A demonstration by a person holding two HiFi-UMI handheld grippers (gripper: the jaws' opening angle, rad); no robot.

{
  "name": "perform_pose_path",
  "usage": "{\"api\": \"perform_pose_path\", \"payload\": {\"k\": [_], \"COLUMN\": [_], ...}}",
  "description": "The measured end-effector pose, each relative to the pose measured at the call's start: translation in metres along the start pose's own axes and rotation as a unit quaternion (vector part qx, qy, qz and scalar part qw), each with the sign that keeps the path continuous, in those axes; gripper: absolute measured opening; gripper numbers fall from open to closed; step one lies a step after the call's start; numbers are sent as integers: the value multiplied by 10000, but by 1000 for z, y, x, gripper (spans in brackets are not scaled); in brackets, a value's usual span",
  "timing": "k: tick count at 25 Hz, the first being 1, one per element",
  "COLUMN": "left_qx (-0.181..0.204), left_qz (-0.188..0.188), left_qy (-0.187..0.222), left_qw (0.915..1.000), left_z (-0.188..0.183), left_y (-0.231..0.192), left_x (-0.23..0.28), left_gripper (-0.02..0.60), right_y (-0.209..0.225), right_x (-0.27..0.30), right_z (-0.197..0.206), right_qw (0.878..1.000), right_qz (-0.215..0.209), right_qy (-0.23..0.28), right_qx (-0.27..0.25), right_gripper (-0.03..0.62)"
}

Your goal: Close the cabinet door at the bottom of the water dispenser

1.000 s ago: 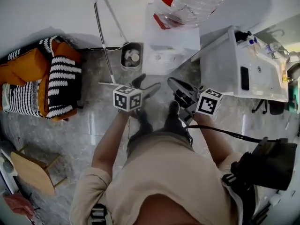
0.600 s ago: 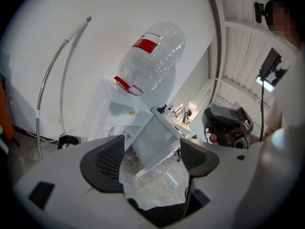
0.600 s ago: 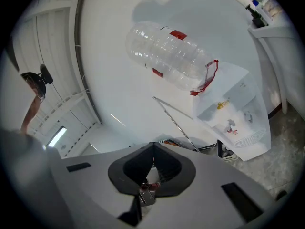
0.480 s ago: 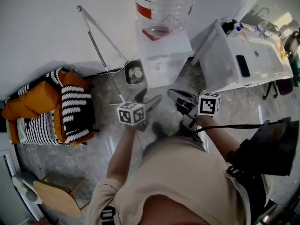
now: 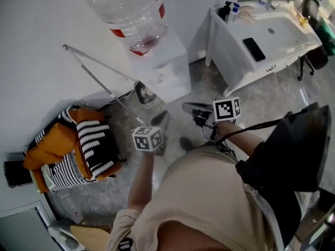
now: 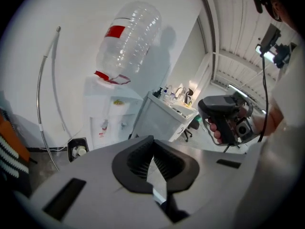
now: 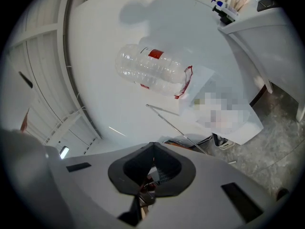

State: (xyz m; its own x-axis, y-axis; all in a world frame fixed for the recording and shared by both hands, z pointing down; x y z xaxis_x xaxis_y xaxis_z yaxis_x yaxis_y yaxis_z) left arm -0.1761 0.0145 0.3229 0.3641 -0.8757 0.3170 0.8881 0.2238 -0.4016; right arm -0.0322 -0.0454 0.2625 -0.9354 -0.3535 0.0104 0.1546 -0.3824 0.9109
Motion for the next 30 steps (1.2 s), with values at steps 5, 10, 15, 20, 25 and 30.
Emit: {"api": "perform_pose_path", "payload": {"k": [5,10,15,20,25,30], "left_qx": [-57,219,327,237,-86,-191], "left_qz": [96,245,360,257,-151,-334], "left_qy": [-117,-373,-357,-261,-143,-233], "left_qw": [9999,9988,9982,9990,9997,9990], "left_z": [11,23,19,27,48,74], "left_y": [44,87,122,151,166,185], "left_x": [18,27,33,28,11,-5], "left_gripper": [-5,-5,-5,-5,-6,-5], "right_y": [9,20,25,21,26,27], "right_x": [-36,-79,-105,-120,-134,-146], "right_z": [-11,-18,-30,-34,-23,-3], "right_qw": [9997,9991,9985,9979,9957,9916], "right_qz": [-67,35,77,-73,-115,-85], "right_qy": [-163,-12,74,-82,-545,-1001], "right_qx": [144,414,531,634,733,812], "right_gripper": [14,14,14,14,14,14]}}
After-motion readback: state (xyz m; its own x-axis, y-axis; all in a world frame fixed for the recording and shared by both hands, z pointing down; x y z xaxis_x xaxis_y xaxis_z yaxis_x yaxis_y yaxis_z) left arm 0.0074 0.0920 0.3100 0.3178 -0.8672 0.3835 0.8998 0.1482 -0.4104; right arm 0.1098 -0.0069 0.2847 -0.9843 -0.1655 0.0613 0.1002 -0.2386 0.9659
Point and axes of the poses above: the fingertips, and each gripper's own axes: x forward along the fingers, y to its right, z out of its underside, the point moved 5 cm from there along -x, backward along the fingers, and after that the axes turned 15 degrees about y, right-handed, at the moved point
